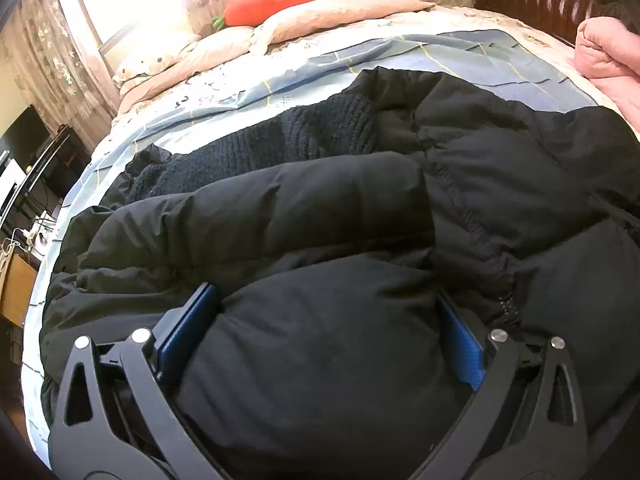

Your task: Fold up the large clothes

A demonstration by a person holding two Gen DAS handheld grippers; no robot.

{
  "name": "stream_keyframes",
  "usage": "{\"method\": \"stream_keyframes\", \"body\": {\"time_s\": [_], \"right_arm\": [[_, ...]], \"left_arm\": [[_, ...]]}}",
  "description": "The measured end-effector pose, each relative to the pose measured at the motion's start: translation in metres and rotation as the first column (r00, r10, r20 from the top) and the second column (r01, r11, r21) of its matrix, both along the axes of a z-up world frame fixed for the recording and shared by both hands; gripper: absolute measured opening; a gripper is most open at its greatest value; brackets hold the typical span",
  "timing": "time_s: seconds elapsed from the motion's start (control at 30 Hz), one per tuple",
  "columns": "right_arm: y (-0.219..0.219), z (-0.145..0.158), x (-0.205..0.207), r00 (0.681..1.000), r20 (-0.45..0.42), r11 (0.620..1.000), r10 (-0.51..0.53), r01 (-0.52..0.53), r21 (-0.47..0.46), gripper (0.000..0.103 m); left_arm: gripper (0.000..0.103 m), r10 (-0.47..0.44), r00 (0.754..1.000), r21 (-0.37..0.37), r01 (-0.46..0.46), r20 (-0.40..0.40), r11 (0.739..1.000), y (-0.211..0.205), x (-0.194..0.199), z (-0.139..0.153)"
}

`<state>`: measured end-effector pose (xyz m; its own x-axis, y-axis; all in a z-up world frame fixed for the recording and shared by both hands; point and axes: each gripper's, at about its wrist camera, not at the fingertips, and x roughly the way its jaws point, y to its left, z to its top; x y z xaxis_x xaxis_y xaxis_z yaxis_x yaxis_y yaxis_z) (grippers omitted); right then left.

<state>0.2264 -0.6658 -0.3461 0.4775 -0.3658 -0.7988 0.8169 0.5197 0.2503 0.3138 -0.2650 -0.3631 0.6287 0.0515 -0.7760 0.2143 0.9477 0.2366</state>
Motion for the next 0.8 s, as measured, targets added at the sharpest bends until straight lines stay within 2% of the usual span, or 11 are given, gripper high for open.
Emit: {"method": "stream_keyframes", "body": {"time_s": [0.1,0.23,0.33,0.4,0.47,0.57,0.67,0.77,0.8], "right_arm": [[0.010,0.035,-0.001,1.000,0.017,0.998,0.021,-0.020,-0.054,0.020],[0.043,0.101,-0.001,0.992,0.056,0.982,0.110,-0.100,-0.162,0.019],[0.086,0.158,0.013,0.967,0.101,0.955,0.232,-0.207,-0.212,0.019],[0.123,0.183,0.030,0.939,0.090,0.919,0.332,-0.301,-0.253,0.019],[0.166,0.201,0.048,0.896,0.066,0.868,0.440,-0.405,-0.288,0.019],[0.237,0.210,0.077,0.804,0.077,0.788,0.590,-0.551,-0.275,0.019],[0.309,0.196,0.109,0.712,0.045,0.702,0.701,-0.678,-0.218,0.019],[0.381,0.179,0.125,0.622,-0.025,0.606,0.783,-0.771,-0.195,0.019],[0.400,0.173,0.127,0.599,-0.035,0.584,0.800,-0.791,-0.183,0.019]], "left_arm": [[0.101,-0.004,1.000,-0.014,0.003,-0.019,1.000,0.002,0.003,0.001],[0.101,-0.011,0.998,-0.030,0.009,-0.067,1.000,0.004,0.010,0.006],[0.101,-0.020,0.993,-0.056,0.014,-0.114,0.998,0.009,0.016,0.012],[0.101,-0.029,0.989,-0.080,0.018,-0.142,0.997,0.014,0.018,0.018],[0.101,-0.026,0.988,-0.105,0.010,-0.154,0.994,0.022,0.019,0.025],[0.101,-0.022,0.983,-0.160,-0.007,-0.180,0.987,0.044,0.020,0.035],[0.101,-0.016,0.983,-0.208,-0.023,-0.183,0.978,0.073,0.013,0.044],[0.101,-0.002,0.989,-0.256,-0.036,-0.148,0.966,0.109,0.001,0.057],[0.101,0.006,0.992,-0.271,-0.041,-0.130,0.962,0.122,-0.003,0.062]]}}
